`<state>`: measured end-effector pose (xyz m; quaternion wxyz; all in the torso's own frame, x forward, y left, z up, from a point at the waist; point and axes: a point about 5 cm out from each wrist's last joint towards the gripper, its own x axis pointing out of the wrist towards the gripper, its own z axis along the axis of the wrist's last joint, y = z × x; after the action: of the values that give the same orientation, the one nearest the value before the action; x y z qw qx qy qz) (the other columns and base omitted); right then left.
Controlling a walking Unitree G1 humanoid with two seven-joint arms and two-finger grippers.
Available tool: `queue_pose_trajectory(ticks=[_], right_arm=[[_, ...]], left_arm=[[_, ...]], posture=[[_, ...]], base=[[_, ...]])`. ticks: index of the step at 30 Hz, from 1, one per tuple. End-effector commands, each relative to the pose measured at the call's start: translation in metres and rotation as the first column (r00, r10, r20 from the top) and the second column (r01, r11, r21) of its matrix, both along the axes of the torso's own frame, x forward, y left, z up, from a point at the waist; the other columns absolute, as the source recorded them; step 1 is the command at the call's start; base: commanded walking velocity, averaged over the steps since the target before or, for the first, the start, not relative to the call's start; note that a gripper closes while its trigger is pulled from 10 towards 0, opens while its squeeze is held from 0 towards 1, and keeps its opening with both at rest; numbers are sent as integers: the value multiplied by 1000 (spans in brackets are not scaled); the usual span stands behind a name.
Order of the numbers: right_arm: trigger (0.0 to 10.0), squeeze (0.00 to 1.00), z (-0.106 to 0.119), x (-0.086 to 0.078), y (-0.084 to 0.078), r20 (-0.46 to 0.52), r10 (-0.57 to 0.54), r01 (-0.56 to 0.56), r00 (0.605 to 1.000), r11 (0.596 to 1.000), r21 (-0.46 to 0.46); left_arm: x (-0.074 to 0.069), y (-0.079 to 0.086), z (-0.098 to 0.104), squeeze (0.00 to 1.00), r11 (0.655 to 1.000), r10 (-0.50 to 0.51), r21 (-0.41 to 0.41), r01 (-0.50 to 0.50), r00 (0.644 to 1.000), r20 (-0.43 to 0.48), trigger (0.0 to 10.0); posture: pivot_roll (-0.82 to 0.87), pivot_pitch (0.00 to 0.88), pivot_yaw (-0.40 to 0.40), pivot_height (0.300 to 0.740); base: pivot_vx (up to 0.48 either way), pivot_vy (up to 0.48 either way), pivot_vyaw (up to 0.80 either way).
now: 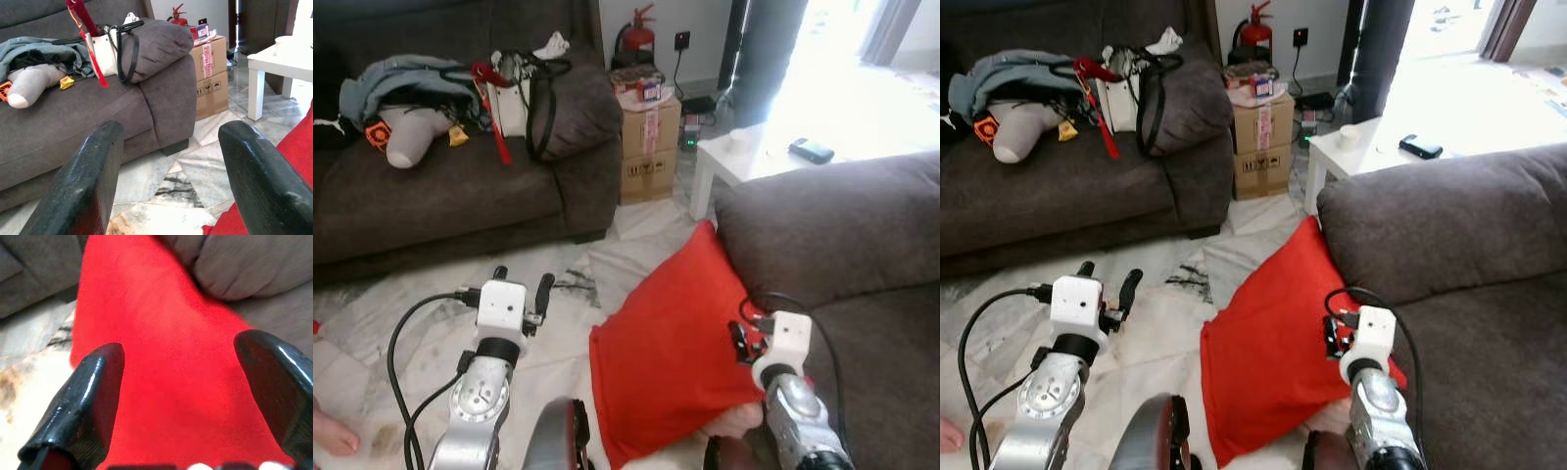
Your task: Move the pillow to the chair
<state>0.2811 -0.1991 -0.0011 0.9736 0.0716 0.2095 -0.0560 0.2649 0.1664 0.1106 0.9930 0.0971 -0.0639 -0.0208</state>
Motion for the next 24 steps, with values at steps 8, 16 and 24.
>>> queue_pose_trajectory(ticks=[8,16,24], right_arm=[[10000,0,11,17,0,31,50,-51,998,998,31],[10000,0,22,26,-8,80,36,-36,996,999,7],[10000,0,23,26,-9,91,33,-34,995,999,2]], left_arm=[[-2,3,-4,0,1000,-11,2,11,999,-30,10000],[-26,24,-47,0,997,71,30,-67,980,-184,10000],[-54,40,-95,0,989,148,28,-148,919,-366,10000]], posture=[[18,88,74,606],[26,87,72,606],[26,85,67,606]], base=[[0,0,0],[0,0,0],[0,0,0]])
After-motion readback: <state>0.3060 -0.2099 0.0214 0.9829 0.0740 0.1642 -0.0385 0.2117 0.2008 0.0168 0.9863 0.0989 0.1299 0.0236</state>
